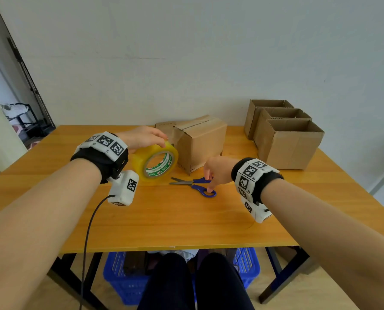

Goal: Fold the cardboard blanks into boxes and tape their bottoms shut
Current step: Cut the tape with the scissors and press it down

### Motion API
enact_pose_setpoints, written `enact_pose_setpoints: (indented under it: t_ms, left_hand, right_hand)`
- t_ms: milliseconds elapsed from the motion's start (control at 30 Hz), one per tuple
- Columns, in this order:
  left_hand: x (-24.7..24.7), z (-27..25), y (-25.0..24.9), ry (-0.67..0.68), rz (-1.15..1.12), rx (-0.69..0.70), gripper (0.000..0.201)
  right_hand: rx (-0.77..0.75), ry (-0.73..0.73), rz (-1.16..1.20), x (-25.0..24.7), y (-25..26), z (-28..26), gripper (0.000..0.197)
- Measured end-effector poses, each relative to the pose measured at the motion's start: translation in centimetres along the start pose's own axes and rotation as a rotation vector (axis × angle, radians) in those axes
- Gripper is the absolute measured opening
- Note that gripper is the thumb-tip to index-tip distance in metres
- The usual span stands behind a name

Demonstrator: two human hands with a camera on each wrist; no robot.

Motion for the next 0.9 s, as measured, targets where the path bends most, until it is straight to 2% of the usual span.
enact_pose_setpoints:
  t_ms: [133, 233, 367, 467, 600, 667, 767, 900]
  left_hand:
    - [0.1, 0.3, 0.3, 0.000, -0.017, -0.010, 0.040]
    - [0.0, 0.3, 0.4, -0.024, 0.024, -0.001, 0.042]
    - [-0.2, 0.4, 0.5, -0.038, 0.044, 0.000, 0.043]
    - [-0.3, 0.6, 0.7, -0.035, 0.030, -0.017, 0.040]
    - [-0.4, 0.5, 0.9, -0.038, 0.000, -0.036, 0.039]
    - [-0.4, 0.5, 1.0, -0.029, -0.021, -0.045, 0.039]
    - [-0.5, 0.5, 1.1, -0.015, -0.043, -0.050, 0.038]
    - [-0.5, 0.6, 1.1, -0.010, -0.050, -0.045, 0.034]
  right_hand:
    - [0.033, 0.033, -0.065, 0.2, 0.2, 0.3, 0.052]
    - [0.062, 0.070, -0.096, 0.4, 0.6, 0.1, 0.041]
    - [0.040, 0.028, -0.027, 0.1, 0.3, -0.4, 0.030]
    - [0.015, 0.010, 0.147, -0.6, -0.6, -1.0, 0.021]
    - [-0.037, 0.020, 0.602, -1.6, -1.3, -2.5, 0.011]
    - [-0.055, 0.094, 0.811, -1.5, -1.0, -3.2, 0.021]
    - [-0.018, 0.173, 1.060, -1.2, -0.7, -3.7, 0.054]
    - [0.035, 0.149, 1.177, -1.8, -0.5, -3.4, 0.075]
Point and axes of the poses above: each hand's wrist, its own z-axis towards the middle knuckle, its own x-axis out of the palm, y = z × x, the point moved 6 cm from there along z, towards the middle knuckle, and after that the axes turned 3 degrees about -z, right-handed, at the moved point
